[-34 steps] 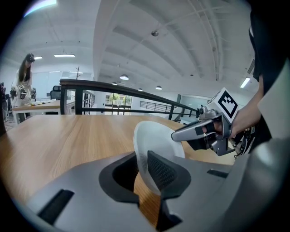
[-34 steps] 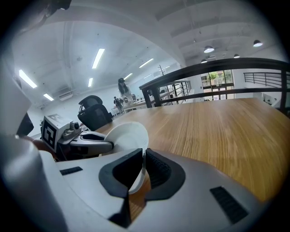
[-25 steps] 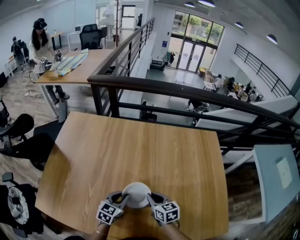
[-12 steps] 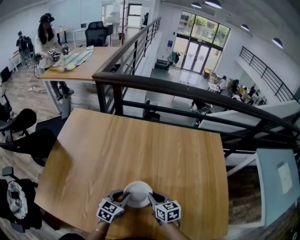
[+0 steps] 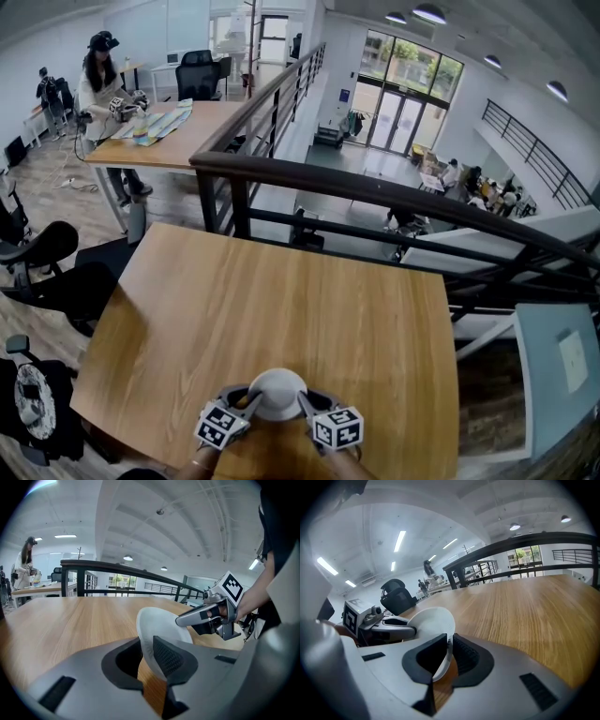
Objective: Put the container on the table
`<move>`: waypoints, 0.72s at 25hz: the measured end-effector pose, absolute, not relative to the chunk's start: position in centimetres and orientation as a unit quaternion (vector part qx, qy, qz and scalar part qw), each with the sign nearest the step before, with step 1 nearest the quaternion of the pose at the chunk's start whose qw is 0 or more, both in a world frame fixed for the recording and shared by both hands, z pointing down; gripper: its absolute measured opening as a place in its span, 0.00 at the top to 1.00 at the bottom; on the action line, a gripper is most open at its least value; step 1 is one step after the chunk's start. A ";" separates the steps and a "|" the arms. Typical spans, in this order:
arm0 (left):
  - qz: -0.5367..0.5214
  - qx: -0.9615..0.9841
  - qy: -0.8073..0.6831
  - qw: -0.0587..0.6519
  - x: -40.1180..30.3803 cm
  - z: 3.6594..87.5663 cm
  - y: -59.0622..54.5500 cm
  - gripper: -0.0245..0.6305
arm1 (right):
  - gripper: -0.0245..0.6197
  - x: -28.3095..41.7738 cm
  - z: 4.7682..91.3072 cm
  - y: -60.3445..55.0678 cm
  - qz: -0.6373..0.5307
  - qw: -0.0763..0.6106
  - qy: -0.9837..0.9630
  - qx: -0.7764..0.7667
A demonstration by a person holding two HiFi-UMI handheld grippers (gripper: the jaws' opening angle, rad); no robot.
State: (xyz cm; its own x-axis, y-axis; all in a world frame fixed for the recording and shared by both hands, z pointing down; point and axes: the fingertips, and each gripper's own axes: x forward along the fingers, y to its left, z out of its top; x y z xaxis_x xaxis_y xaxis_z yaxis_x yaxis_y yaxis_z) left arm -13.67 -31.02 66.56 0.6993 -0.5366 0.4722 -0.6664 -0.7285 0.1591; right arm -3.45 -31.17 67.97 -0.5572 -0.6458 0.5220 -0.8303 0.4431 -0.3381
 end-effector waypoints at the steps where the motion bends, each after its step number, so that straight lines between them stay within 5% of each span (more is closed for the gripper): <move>1: 0.202 0.907 -0.331 0.161 -13.7 66.6 -31.0 0.87 | 0.92 -3.5 68.0 -31.1 0.288 0.161 -0.834 0.442; 18: 0.211 0.909 -0.324 0.157 -13.3 67.0 -31.1 0.85 | 0.89 -2.8 68.5 -31.3 0.284 0.170 -0.825 0.457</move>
